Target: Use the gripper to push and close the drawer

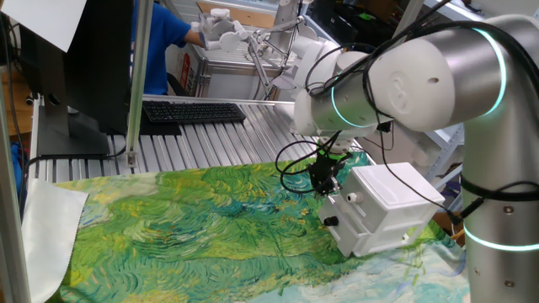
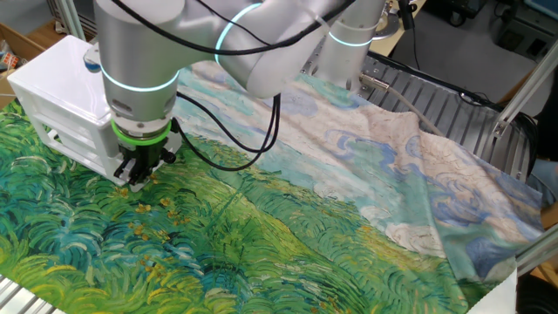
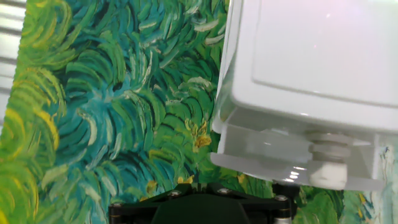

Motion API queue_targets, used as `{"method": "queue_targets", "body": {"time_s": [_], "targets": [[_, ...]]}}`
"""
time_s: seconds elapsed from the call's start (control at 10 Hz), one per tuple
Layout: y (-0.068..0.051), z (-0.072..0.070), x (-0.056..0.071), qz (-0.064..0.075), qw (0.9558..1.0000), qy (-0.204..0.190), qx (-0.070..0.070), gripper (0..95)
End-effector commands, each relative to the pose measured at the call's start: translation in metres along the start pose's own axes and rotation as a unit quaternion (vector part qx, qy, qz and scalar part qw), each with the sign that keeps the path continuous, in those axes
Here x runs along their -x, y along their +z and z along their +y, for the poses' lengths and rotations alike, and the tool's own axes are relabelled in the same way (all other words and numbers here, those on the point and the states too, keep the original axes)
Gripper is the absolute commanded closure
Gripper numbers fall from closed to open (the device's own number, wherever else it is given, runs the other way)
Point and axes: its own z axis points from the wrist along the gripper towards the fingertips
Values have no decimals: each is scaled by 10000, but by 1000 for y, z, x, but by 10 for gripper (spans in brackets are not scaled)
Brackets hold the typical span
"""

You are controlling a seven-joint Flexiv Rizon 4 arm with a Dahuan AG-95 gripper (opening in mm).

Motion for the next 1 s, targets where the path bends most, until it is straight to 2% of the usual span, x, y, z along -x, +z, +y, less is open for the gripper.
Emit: {"method": "queue_targets", "body": {"time_s": [0.1,0.3,0.5,0.7,1.0], "targets": [[-3,-6,3,45,10000,-9,-24,950],[-5,-14,4,55,9999,98,-62,950],[1,-27,1,80,9999,116,-60,950],[5,-36,-1,-27,9999,131,-65,950],[10,-42,0,-255,9996,142,-52,950]]}}
